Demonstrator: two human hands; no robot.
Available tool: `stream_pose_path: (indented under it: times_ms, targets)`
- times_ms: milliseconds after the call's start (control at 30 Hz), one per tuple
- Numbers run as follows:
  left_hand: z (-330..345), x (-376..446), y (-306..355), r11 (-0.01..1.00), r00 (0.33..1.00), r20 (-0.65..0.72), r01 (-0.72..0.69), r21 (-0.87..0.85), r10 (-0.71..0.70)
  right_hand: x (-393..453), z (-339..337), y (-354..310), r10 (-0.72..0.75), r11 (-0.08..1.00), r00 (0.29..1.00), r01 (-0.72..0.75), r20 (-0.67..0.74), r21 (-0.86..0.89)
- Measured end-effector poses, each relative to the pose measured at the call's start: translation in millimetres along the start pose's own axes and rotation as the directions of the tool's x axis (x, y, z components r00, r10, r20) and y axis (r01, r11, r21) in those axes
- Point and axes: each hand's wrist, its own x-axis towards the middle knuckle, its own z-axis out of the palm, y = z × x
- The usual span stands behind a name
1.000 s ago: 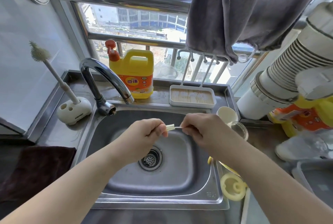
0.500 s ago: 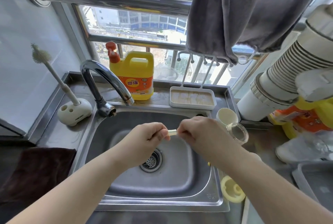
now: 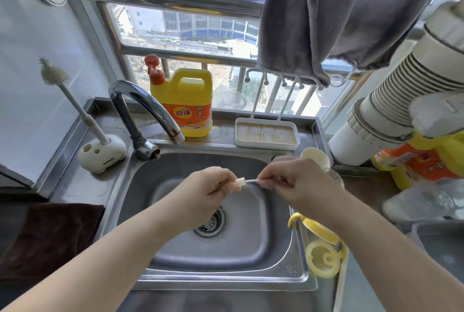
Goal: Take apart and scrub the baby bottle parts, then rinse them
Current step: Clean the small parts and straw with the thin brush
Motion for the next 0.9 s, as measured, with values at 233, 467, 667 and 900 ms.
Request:
stream_pose_path:
  times_ms: [233,467,667,900]
  targets:
    - [2.1,-1.5,0.0,0.998,0.993,-0.109,0.031,-0.052,-0.036,1.2,-1.9,5.9,0.068,0.998,0.997,-0.069,0.042,0.015]
    - [7.4,-1.6,-4.3,0.999,0.996,-0.084,0.010,-0.051,-0.015,1.3,2.2,8.6,0.104,0.991,0.994,-0.105,0.017,0.082]
    - [9.5,1.2,0.9,0.998,0.998,-0.066,0.002,-0.059,-0.006,-4.3,-2.0,14.8,0.155,0.979,0.987,-0.147,-0.046,0.138]
    - [23.7,8.1,7.9,0.999,1.000,-0.003,0.018,-0.041,-0.018,-22.2,2.1,24.5,0.196,0.955,0.978,-0.175,-0.067,0.240]
